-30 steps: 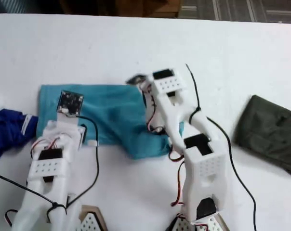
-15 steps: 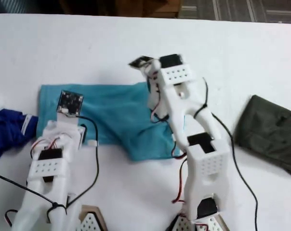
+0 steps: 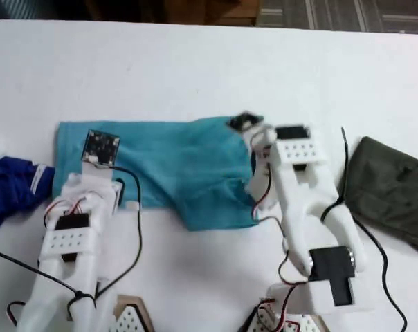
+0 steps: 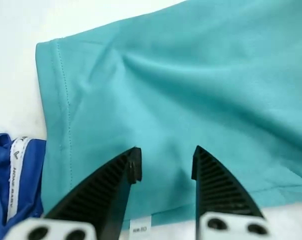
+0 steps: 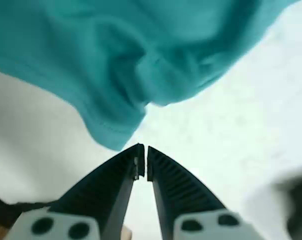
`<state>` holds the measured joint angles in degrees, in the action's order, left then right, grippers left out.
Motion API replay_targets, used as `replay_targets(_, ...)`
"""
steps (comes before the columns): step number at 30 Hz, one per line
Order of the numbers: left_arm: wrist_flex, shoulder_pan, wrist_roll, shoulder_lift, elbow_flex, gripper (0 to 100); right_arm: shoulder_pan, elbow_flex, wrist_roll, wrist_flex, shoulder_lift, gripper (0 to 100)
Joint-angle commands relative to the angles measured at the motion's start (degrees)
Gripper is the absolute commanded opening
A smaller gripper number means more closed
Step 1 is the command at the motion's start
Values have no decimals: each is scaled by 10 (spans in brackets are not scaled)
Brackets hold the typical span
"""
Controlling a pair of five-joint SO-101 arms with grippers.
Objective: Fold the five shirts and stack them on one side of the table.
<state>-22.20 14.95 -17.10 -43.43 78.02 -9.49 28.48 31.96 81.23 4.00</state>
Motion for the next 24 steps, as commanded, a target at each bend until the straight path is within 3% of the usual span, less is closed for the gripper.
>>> replay_targets(1,9,-6,0,-7,-1,188,-15,45,4,-14,35,19)
replay_targets(4,9,-6,0,-7,-1,188,-44,45,8,2,35,23)
replay_targets(8,9,-6,0,-7,-1,188,-81,44,112,3,35,36)
replay_targets(14,9,-6,3,-7,-1,188,-133,38,224,22,30,194)
replay_targets(24,9,11,4,-7,-4,188,-123,13,276,3,-22,201)
